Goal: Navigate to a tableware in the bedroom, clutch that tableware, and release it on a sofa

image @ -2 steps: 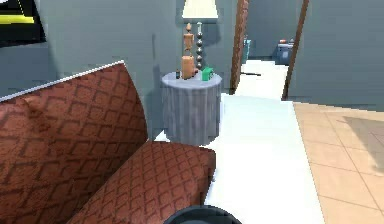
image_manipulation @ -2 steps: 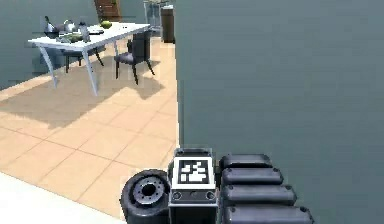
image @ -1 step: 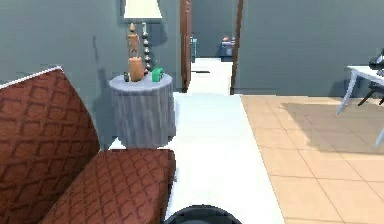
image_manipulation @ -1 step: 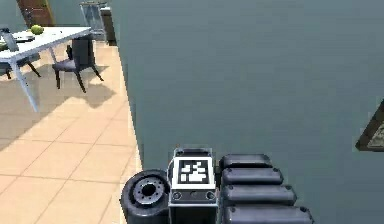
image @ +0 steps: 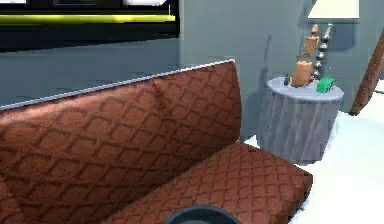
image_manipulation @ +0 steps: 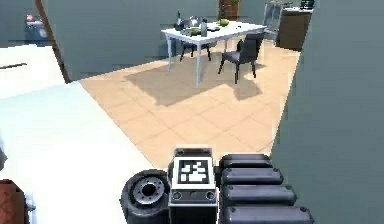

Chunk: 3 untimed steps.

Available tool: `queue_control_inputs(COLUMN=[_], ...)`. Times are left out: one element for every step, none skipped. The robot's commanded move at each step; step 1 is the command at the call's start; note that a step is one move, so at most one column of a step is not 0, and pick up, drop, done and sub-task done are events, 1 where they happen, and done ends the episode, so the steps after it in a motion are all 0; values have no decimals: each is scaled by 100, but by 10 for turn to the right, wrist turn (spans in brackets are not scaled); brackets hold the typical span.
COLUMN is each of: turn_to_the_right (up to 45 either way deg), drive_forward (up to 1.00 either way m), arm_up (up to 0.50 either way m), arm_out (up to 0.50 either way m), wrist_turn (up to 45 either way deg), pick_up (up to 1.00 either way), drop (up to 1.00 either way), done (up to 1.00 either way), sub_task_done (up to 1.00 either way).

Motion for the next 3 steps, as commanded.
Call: queue_control_inputs(turn_to_the_right=[-450, -450, -150], drive_forward=[0, 0, 0], arm_up=[0, 0, 0], arm_out=[0, 0, 0], wrist_turn=[0, 0, 0], pick_up=[0, 0, 0], drop=[0, 0, 0], done=[0, 0, 0], sub_task_done=[0, 0, 0])
